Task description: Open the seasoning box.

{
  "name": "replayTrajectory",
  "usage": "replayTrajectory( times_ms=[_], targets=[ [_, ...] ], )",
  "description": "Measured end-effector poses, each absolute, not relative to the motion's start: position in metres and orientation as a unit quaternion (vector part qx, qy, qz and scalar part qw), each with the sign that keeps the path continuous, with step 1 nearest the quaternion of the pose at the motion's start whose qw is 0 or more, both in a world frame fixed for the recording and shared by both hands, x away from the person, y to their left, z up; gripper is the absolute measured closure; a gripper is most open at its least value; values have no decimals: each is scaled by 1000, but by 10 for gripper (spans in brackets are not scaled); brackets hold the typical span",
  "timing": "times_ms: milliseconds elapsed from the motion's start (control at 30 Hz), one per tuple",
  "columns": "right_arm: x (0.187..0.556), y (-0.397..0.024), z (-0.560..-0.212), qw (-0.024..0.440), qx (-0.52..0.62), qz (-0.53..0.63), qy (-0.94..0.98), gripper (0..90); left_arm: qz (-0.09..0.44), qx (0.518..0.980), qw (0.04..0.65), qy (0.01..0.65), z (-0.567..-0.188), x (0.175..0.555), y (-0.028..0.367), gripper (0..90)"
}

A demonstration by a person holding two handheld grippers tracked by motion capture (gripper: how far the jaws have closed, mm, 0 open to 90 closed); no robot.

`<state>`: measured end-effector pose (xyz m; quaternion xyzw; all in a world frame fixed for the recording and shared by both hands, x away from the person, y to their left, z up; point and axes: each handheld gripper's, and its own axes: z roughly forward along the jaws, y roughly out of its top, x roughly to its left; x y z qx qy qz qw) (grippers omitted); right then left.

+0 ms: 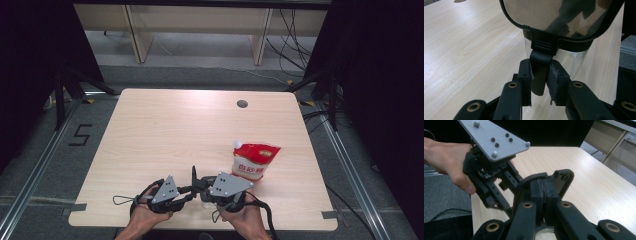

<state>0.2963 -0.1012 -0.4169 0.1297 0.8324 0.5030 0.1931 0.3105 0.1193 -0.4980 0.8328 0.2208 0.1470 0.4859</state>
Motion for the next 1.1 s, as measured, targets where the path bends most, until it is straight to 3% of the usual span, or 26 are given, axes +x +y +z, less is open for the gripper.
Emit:
replayTrajectory(
  times_ms=[500,700,767,1100],
  targets=[
    [297,-117,-419,201,138,503,829,838,138,834,482,230,-497,311,120,713],
    [298,-150,-428,206,170,502,822,771,136,834,480,237,-497,310,126,594],
    [297,-162,-432,208,186,497,822,756,144,832,474,250,-497,309,128,512],
    [292,-205,-447,213,235,486,814,640,135,839,456,265,-498,305,137,381]
  ],
)
